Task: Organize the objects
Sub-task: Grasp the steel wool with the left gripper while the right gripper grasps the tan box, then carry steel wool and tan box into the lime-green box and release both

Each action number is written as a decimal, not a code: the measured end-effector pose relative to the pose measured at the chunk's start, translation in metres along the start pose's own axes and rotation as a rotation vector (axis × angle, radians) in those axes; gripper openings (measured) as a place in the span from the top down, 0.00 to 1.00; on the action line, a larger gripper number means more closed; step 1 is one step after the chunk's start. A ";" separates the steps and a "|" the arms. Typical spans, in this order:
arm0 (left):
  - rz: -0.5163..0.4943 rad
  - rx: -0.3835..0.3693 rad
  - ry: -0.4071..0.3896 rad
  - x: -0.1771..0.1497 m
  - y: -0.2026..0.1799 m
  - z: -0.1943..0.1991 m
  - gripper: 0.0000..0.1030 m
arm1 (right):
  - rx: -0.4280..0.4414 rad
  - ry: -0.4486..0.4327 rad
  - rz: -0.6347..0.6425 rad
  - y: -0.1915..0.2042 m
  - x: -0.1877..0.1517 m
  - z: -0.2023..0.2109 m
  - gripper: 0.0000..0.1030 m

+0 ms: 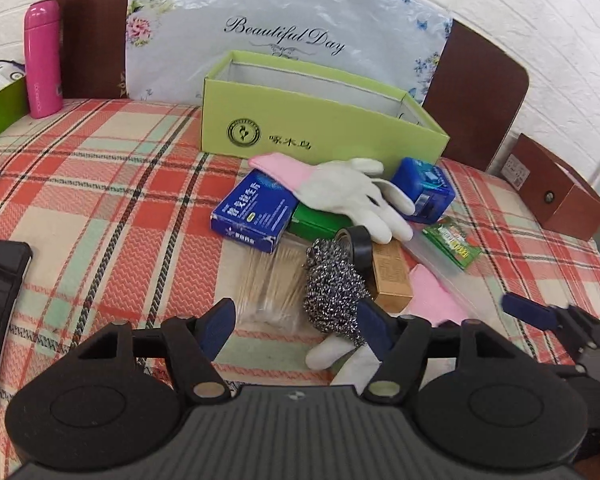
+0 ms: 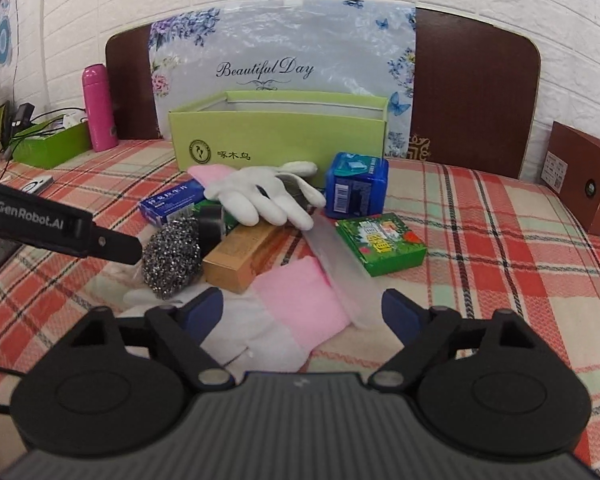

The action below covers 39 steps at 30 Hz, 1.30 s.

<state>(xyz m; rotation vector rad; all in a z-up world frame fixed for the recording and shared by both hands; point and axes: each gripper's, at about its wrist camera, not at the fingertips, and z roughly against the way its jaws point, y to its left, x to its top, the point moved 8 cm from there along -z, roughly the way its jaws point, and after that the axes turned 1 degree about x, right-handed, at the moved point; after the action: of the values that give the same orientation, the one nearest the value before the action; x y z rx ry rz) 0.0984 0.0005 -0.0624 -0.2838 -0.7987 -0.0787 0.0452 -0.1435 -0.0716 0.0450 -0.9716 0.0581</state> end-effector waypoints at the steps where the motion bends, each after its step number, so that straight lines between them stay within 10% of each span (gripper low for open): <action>1: 0.007 -0.002 -0.011 0.002 0.001 0.002 0.35 | 0.020 -0.007 0.001 0.005 0.004 -0.003 0.18; 12: -0.002 -0.055 -0.013 0.008 -0.013 -0.005 0.45 | 0.116 0.044 0.031 0.026 0.013 -0.048 0.69; 18: -0.075 -0.036 0.040 0.008 -0.036 -0.042 0.45 | 0.094 0.044 0.036 -0.001 0.002 -0.012 0.71; 20: -0.107 -0.038 0.053 0.007 -0.038 -0.048 0.66 | 0.094 0.050 0.057 -0.005 -0.003 -0.001 0.71; 39: -0.138 -0.061 0.092 0.000 -0.033 -0.042 0.58 | 0.081 0.081 0.045 -0.005 -0.004 -0.019 0.61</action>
<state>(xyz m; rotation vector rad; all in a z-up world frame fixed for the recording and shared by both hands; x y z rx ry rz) 0.1216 -0.0433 -0.0833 -0.2806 -0.7249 -0.2451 0.0583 -0.1470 -0.0858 0.0946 -0.8886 0.1397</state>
